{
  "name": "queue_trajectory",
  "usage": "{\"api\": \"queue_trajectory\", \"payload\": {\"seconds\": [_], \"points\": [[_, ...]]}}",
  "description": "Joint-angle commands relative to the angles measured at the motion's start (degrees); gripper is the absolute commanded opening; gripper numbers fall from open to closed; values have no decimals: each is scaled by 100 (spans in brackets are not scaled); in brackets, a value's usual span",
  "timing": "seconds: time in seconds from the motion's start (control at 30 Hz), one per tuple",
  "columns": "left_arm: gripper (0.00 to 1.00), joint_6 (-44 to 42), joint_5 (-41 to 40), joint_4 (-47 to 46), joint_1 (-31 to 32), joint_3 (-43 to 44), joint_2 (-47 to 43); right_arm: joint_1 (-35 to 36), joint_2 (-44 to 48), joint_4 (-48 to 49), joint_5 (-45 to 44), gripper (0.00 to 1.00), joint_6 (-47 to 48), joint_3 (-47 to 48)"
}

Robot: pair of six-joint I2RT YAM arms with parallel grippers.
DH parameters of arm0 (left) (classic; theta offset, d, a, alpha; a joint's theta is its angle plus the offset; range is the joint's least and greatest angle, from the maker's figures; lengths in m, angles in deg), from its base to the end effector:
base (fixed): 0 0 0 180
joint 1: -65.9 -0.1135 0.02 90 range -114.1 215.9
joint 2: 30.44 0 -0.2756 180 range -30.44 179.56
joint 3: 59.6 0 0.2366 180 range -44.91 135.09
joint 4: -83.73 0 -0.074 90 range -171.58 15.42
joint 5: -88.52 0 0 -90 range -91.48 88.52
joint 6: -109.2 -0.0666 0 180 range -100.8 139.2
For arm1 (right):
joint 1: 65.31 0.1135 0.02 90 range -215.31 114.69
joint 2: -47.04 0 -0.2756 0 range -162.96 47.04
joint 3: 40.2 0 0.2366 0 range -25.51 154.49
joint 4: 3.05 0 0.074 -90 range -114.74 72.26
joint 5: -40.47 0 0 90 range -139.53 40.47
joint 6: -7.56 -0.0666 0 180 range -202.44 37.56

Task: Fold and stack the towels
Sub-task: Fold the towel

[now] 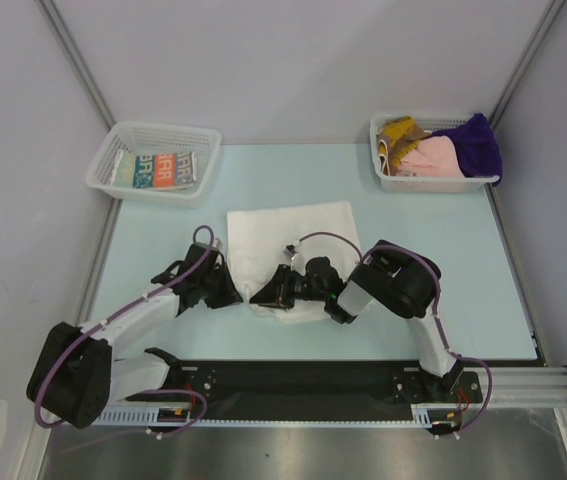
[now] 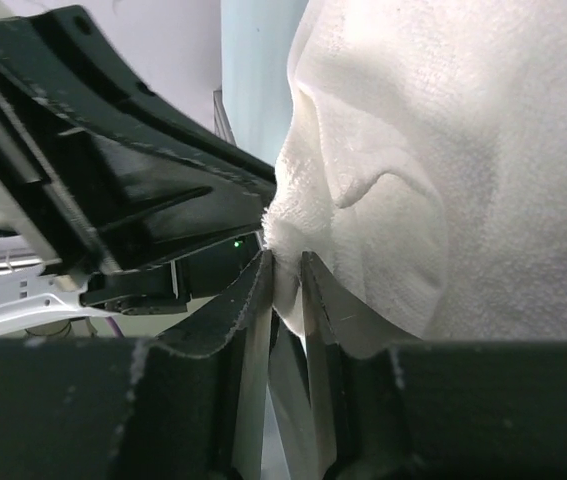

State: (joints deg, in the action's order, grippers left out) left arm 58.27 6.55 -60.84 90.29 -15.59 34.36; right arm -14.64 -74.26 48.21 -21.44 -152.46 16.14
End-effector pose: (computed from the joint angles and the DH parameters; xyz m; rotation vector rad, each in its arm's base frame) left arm 0.1798 -0.0917 0.1626 -0.2828 2.6377 -0.5818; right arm 0.2244 0.3233 0.1032 -0.0568 2.2574 1.7868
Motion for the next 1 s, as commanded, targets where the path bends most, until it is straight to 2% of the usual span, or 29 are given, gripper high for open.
{"api": "queue_trajectory", "payload": {"seconds": [0.0,0.27,0.53,0.7,0.87,0.97], "points": [[17,110,234,-473,-39,-146,235,-23,35,488,56,24,-100,-60],[22,171,471,-711,-39,-155,227,-5,448,120,-41,32,120,-122],[24,145,550,-334,-39,73,-230,21,993,-424,-243,31,461,-192],[24,189,664,-289,-39,83,-450,188,1458,-1619,-838,31,1173,-87],[24,127,840,-543,-39,153,-82,452,2135,-3094,-1754,31,2061,27],[24,127,884,-675,-39,205,129,531,2390,-3578,-2141,31,2281,80]]}}
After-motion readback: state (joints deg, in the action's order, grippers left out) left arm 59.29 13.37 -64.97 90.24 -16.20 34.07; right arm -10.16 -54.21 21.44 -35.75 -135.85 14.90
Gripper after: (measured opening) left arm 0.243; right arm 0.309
